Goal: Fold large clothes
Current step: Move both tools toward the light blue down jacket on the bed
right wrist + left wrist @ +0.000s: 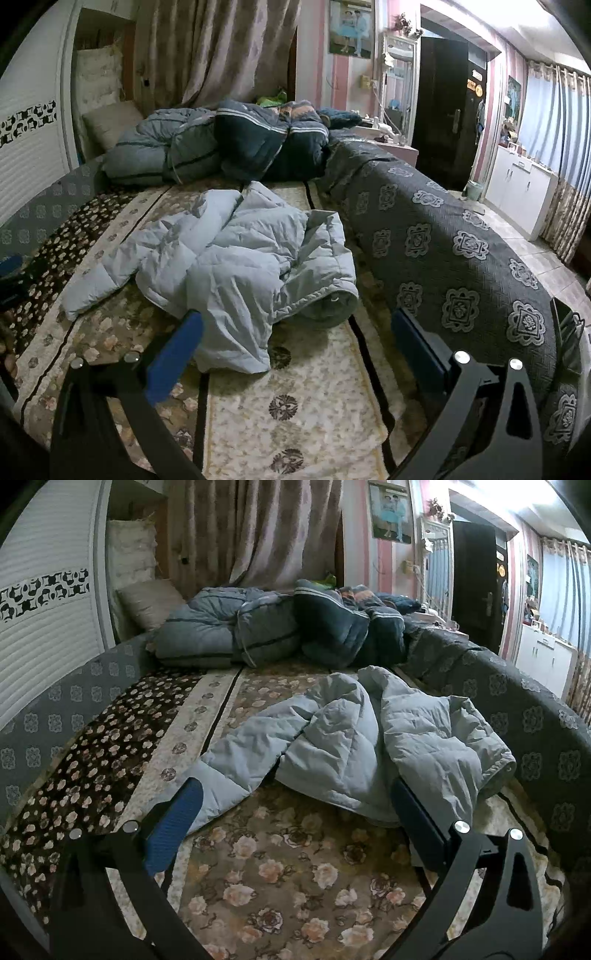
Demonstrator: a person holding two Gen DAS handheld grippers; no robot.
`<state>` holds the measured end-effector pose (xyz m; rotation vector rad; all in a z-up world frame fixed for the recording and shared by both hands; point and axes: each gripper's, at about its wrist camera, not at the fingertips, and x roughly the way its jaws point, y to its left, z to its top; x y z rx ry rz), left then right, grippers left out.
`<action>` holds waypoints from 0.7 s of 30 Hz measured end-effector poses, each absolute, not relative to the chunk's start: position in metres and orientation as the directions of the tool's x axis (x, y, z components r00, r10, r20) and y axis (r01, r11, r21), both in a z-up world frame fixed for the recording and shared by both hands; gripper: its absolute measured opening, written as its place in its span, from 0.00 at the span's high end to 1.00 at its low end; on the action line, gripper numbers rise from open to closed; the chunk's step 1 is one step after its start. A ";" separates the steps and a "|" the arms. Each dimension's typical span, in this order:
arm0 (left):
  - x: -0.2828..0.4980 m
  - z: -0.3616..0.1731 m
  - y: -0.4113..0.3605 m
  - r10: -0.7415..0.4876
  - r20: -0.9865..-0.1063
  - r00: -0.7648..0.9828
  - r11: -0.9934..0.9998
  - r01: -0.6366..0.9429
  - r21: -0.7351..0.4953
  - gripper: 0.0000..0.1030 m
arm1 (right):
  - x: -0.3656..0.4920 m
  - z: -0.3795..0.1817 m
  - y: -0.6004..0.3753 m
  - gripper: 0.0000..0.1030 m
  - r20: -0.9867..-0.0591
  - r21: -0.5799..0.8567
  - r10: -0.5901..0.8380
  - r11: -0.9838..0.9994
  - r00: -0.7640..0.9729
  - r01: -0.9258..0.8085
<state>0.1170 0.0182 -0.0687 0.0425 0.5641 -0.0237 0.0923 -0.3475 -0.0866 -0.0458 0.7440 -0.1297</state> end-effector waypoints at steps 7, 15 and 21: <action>0.124 -0.069 0.018 -0.019 -0.532 0.847 0.998 0.044 0.034 0.03 | 0.097 -0.088 -0.349 0.02 -0.688 -0.092 -0.141 0.990 0.712 0.107; 0.158 -0.099 0.009 0.044 -0.550 0.834 0.989 0.040 0.140 0.03 | 0.111 -0.099 -0.350 0.02 -0.648 -0.120 -0.163 0.986 0.744 0.112; 0.174 -0.107 0.019 0.007 -0.555 0.832 0.998 0.031 0.060 0.03 | 0.136 -0.100 -0.351 0.02 -0.630 -0.130 -0.173 0.985 0.757 0.117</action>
